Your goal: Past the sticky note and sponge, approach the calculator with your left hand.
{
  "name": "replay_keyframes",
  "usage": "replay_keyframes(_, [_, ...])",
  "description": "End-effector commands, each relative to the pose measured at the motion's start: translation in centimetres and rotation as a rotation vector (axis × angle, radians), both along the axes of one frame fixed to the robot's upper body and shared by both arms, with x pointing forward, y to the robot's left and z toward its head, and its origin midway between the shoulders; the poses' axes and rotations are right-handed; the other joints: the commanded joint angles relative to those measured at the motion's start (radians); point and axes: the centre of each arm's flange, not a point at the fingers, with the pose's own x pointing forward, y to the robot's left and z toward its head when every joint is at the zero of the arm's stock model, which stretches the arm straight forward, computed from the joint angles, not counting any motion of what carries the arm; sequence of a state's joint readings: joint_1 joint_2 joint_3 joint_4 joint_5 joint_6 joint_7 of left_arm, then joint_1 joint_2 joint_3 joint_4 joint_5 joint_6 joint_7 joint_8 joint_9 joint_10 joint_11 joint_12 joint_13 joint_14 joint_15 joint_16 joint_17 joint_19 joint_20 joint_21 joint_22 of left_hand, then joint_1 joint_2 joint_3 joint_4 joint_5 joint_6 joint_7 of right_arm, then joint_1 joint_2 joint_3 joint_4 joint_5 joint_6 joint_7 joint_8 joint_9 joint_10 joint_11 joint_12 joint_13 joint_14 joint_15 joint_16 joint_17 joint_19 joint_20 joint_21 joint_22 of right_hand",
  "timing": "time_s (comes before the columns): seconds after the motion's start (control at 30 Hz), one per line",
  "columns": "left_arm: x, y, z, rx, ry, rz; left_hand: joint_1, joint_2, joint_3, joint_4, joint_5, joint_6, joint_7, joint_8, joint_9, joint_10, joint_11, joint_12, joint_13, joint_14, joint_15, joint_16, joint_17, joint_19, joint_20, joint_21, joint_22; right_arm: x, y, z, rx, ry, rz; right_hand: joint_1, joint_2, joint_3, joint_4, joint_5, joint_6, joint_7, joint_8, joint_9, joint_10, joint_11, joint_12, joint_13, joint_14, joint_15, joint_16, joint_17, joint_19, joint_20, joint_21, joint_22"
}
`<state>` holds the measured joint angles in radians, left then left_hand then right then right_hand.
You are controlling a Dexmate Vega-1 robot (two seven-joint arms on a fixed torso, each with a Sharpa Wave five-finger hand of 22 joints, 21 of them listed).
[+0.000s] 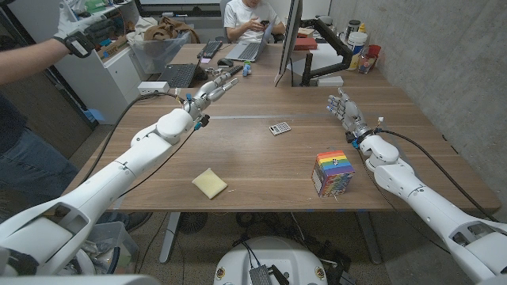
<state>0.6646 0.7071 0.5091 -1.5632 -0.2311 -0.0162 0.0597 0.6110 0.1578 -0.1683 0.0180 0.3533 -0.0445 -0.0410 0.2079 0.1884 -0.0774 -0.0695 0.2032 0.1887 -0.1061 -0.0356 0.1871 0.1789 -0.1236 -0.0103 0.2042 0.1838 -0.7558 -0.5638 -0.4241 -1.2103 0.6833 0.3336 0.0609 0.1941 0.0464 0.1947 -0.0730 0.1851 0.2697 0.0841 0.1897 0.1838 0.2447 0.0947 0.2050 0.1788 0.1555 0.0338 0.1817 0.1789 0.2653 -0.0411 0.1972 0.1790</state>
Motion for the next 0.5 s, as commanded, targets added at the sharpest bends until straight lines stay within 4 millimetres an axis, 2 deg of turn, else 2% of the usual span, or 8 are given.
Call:
replay_keyframes(0.03, [-0.1, -0.7, 0.6, 0.049, -0.001, 0.005, 0.01, -0.001, 0.003, -0.003, -0.004, 0.004, -0.001, 0.0, 0.003, -0.001, -0.003, 0.004, 0.001, -0.002, 0.0, 0.002, 0.005, -0.006, 0.004, 0.002, 0.004, 0.1, -0.1, -0.1, 0.003, 0.001, -0.001, 0.004, 0.005, 0.001, -0.002, 0.006, 0.003, -0.006, 0.003, 0.002, 0.0, 0.004, 0.001, 0.002, 0.01, 0.006, 0.005, 0.004, 0.002, 0.003, 0.006, 0.006])
replay_keyframes(0.5, [0.0, -1.9, 0.9, 0.132, -0.016, 0.028, 0.013, -0.002, 0.004, -0.003, -0.007, 0.007, 0.0, 0.0, 0.003, 0.001, -0.003, 0.004, 0.001, -0.003, -0.002, 0.002, 0.006, -0.01, 0.003, 0.002, 0.004, 0.4, 0.0, 0.2, -0.014, -0.003, -0.013, 0.003, 0.005, 0.0, -0.002, 0.006, 0.005, -0.009, 0.003, 0.002, -0.001, 0.002, 0.001, 0.002, 0.009, 0.004, 0.005, 0.004, -0.006, 0.006, 0.003, 0.006])
